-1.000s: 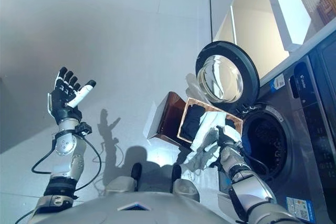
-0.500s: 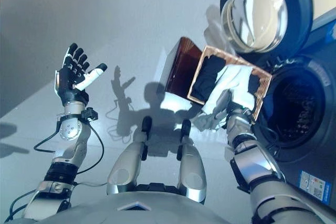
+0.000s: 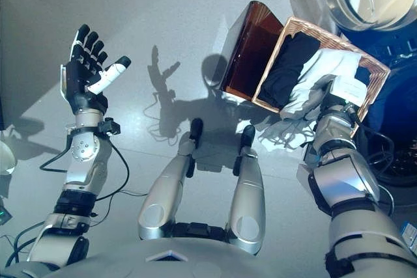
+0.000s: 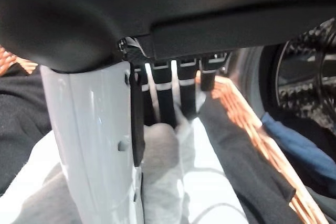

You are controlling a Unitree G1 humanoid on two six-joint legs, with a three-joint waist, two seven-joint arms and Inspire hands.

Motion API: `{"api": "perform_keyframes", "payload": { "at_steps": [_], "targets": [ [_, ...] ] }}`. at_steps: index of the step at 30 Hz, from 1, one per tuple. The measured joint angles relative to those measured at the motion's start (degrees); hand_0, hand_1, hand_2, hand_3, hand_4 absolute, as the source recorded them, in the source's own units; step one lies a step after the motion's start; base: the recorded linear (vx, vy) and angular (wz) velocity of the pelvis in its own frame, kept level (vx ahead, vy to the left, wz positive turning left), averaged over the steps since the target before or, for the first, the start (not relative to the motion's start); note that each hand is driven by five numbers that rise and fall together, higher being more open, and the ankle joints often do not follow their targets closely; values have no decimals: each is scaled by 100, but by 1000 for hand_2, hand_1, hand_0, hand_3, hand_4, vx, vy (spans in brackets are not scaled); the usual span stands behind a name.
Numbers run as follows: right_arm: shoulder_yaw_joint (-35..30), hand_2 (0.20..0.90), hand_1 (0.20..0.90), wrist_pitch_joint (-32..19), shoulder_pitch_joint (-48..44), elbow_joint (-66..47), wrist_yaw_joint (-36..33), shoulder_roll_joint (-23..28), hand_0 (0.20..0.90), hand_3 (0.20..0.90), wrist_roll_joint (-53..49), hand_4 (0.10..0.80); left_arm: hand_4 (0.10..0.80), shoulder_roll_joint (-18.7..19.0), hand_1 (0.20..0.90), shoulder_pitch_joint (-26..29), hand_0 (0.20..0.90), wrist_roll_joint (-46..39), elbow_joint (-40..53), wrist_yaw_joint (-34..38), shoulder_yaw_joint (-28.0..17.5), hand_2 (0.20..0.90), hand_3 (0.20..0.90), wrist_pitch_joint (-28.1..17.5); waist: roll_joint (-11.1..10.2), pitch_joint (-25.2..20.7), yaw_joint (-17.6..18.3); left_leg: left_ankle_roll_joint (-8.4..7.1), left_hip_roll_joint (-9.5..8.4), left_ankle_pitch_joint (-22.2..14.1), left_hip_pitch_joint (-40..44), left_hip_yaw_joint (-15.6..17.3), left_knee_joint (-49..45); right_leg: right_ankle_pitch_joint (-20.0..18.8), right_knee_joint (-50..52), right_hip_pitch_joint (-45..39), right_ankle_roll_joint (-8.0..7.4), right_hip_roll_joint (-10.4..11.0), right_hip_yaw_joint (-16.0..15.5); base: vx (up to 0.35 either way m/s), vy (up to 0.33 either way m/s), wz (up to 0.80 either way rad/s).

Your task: Pick up the clothes and place them into the washing machine

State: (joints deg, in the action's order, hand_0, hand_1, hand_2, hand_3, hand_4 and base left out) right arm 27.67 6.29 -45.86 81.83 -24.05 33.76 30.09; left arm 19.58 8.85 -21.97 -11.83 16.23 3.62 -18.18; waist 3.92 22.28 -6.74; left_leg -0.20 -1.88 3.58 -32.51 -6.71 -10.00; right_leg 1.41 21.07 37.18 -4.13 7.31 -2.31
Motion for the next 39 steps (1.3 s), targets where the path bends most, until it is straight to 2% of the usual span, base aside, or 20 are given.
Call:
{"api": "perform_keyframes", "payload": {
  "at_steps": [8, 9, 10, 11, 25, 34, 39],
  "targets": [
    [114, 900, 900, 83, -314, 3, -140, 173, 900, 900, 112, 800, 800, 42, 900, -32, 900, 2, 92, 16, 6, 900, 900, -49, 30, 18, -42, -55, -12, 22, -535, -32, -180, 77, 353, 595, 71, 32, -2, -24, -3, 4],
    [128, 549, 549, 131, -317, 4, -150, 161, 549, 549, 116, 549, 800, 42, 900, -45, 900, 2, 111, 16, 6, 900, 900, -57, 30, 18, -48, -61, -13, 20, -534, -40, -182, 80, 377, 606, 76, 34, -4, -12, -8, 4],
    [132, 318, 318, 131, -317, 4, -154, 160, 318, 318, 120, 384, 800, 43, 900, -55, 900, 3, 122, 17, 5, 900, 900, -69, 30, 18, -55, -64, -12, 22, -540, -42, -181, 81, 381, 613, 77, 34, -4, 0, 0, 0],
    [149, 200, 200, 131, -316, 6, -197, 158, 200, 200, 124, 300, 800, 43, 900, -67, 900, 4, 124, 20, 4, 900, 900, -100, 31, 18, -54, -70, -12, 24, -553, -55, -181, 83, 384, 623, 81, 33, -13, 0, 0, 0],
    [-24, 200, 200, 10, -237, -7, -227, 27, 200, 200, -78, 300, 800, 41, 900, -1, 900, 4, 128, 23, 21, 900, 900, -113, 80, -11, -165, -111, -32, 62, -360, -120, -189, 155, 562, 485, 118, 77, -67, 3, -2, 2],
    [-1232, 200, 200, -394, -2, -427, -296, -143, 200, 200, -1767, 300, 800, 45, 900, 36, 900, 3, 123, 64, -12, 900, 900, -229, 130, -69, -102, -79, -45, 54, -7, -89, -142, 136, 450, 125, 64, 69, 3, -3, 3, -1],
    [-1200, 200, 200, -544, 12, -630, -511, -153, 200, 200, -2039, 300, 800, 51, 900, -8, 900, 4, 124, 209, -33, 900, 900, -231, 111, -87, -23, -26, -52, 13, 108, -1, -142, 88, 335, 23, 16, 55, 121, -26, 2, -13]
  ]
}}
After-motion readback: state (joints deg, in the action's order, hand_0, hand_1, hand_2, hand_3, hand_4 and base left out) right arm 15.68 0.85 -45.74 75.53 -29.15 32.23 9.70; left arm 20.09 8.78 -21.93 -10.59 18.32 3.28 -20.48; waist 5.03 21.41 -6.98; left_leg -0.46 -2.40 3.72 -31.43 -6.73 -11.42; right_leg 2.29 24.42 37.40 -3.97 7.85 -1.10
